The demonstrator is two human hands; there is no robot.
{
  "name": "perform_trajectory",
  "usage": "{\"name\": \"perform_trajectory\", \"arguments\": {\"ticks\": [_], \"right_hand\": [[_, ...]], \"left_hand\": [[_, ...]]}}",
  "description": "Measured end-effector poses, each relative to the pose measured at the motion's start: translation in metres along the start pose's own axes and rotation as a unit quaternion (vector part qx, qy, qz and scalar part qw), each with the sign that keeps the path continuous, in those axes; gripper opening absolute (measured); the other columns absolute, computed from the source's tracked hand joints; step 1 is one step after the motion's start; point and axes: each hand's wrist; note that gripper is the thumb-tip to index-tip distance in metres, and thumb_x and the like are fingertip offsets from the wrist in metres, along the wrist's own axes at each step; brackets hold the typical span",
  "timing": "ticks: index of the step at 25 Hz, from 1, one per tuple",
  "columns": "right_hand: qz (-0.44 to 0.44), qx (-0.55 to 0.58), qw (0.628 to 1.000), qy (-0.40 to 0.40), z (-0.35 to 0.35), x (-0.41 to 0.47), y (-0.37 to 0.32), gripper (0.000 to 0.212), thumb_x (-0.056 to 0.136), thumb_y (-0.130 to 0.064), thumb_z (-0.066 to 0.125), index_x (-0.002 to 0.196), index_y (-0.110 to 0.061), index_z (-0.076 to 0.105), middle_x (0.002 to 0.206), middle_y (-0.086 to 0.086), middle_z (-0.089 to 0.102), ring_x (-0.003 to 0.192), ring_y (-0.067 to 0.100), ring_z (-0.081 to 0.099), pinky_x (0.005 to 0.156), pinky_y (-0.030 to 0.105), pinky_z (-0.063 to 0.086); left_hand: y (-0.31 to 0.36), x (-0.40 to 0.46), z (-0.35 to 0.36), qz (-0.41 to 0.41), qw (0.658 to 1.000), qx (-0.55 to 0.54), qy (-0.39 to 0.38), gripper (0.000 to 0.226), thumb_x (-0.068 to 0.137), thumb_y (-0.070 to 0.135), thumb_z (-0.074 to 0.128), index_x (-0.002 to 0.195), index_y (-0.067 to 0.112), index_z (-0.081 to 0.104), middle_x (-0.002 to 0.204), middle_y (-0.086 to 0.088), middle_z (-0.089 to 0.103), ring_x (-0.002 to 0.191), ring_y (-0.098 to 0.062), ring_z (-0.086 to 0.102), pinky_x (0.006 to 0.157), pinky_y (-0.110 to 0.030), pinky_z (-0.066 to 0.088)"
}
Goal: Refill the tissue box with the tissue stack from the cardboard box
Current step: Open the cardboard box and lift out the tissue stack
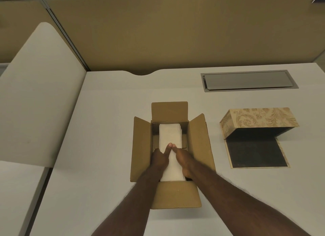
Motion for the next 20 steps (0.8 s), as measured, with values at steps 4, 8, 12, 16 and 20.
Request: {"name": "perform_trajectory", "arguments": {"ticks": [4,8,12,16,20], "right_hand": [[-0.004,0.009,1.000,0.010,-0.003,0.002,0.001,0.064,0.094,-0.055,0.042,0.138,-0.008,0.047,0.138,0.014,0.053,0.121,0.033,0.052,0.108,0.048,0.041],[-0.010,0.007,1.000,0.025,-0.002,0.003,0.000,0.063,0.093,-0.054,0.044,0.135,-0.008,0.049,0.135,0.014,0.055,0.119,0.034,0.054,0.107,0.049,0.042],[-0.004,0.027,1.000,0.010,-0.002,0.001,-0.002,0.062,0.093,-0.055,0.045,0.133,-0.008,0.051,0.130,0.015,0.058,0.116,0.034,0.055,0.106,0.050,0.043],[-0.007,0.033,0.999,0.013,-0.001,-0.001,-0.001,0.062,0.093,-0.056,0.044,0.134,-0.010,0.050,0.131,0.015,0.057,0.116,0.035,0.055,0.105,0.051,0.043],[-0.017,0.058,0.998,-0.008,-0.002,-0.006,-0.001,0.058,0.092,-0.056,0.044,0.129,-0.013,0.054,0.123,0.014,0.062,0.109,0.034,0.060,0.102,0.052,0.046]], "left_hand": [[0.002,-0.003,0.003,-0.013,1.000,-0.004,0.011,0.075,0.092,0.062,0.045,0.141,0.005,0.044,0.139,-0.014,0.056,0.123,-0.031,0.057,0.103,-0.041,0.048],[0.006,-0.003,0.004,-0.044,0.999,-0.018,0.003,0.081,0.088,0.068,0.044,0.139,0.005,0.046,0.136,-0.014,0.058,0.119,-0.031,0.059,0.098,-0.039,0.050],[0.013,0.002,-0.002,-0.080,0.995,-0.047,-0.029,0.088,0.082,0.074,0.048,0.135,0.004,0.049,0.131,-0.014,0.060,0.116,-0.032,0.060,0.101,-0.044,0.050],[0.011,-0.001,-0.002,-0.064,0.993,-0.089,-0.053,0.084,0.082,0.073,0.051,0.136,0.009,0.051,0.130,-0.014,0.062,0.116,-0.033,0.061,0.103,-0.050,0.049],[0.014,-0.006,-0.007,-0.022,0.993,-0.105,-0.052,0.077,0.082,0.070,0.055,0.130,0.010,0.057,0.123,-0.013,0.067,0.110,-0.032,0.065,0.099,-0.050,0.052]]}}
Point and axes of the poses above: each hand's wrist, its own x-axis towards the middle knuckle, its own z-axis out of the palm, y = z × x
